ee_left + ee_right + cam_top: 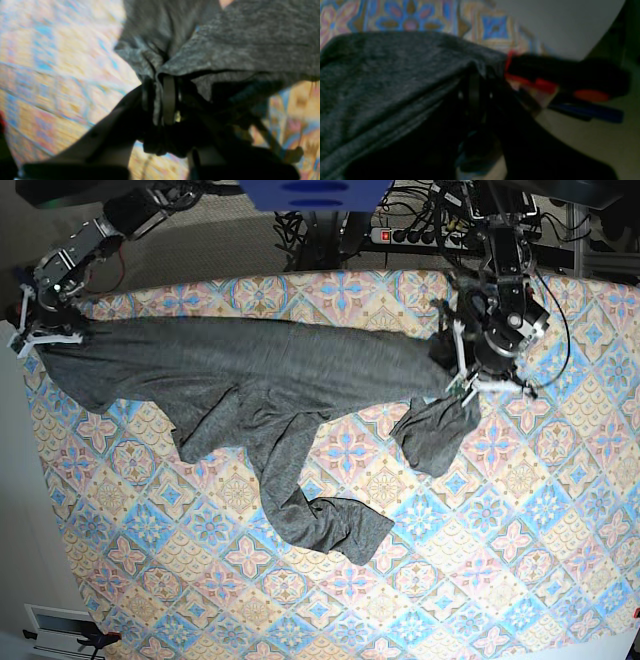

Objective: Layout the t-shirt on the table in an organized manner, then fold the t-shirt properly
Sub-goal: 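Hold the shirt with both grippers, stretching it taut between them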

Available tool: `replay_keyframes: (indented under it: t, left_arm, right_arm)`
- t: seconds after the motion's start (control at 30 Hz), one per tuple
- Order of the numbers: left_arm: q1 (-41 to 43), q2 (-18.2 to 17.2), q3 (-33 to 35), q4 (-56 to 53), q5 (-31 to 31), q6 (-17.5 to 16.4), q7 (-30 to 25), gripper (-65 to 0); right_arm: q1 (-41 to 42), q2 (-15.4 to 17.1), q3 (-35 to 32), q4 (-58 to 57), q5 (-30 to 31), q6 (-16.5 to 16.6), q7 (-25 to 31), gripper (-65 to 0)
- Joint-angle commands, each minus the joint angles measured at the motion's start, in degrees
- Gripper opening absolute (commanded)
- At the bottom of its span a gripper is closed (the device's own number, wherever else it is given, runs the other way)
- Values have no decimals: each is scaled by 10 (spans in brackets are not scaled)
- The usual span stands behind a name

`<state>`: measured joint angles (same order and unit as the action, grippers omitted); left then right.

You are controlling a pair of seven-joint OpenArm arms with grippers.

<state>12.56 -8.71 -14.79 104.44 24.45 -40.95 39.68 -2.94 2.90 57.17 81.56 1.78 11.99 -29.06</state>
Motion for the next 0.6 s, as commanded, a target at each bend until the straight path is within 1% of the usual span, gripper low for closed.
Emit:
replay_keyframes:
  t: [0.0,0.1,0.17,0.23,0.27,0.33,0.47,0.5,0.57]
  left_arm:
    - [-3,-7,-4,1,6,9,-15,-623]
    - [17,-7,-4,-27,8,9,-54,-623]
    - [20,-13,-5,-37,28,9,-64,-617]
    - [21,-9,-5,-41,54,9,-67,-600]
    - [21,-6,-5,-40,66,9,-67,-587]
    - [21,2,-12,-33,87,9,-70,-559]
    - [19,15,-38,-1,96,9,-70,-498]
    - [18,15,-42,5,94,9,-70,-478]
    - [17,18,-54,27,93,9,-71,-442]
  right_arm:
    - [8,8,2,9,4,-2,19,-650]
    - [-4,3,1,11,4,-2,19,-650]
    - [-4,3,1,13,4,-2,19,-650]
    - [-9,2,0,10,4,-2,15,-642]
    - [-11,2,0,12,4,-2,4,-625]
    - [-12,2,0,16,4,-2,-16,-568]
    - [-16,2,1,41,4,-1,-18,-462]
    - [-20,2,1,53,4,-1,-19,-447]
    - [-28,2,0,82,5,-1,-19,-442]
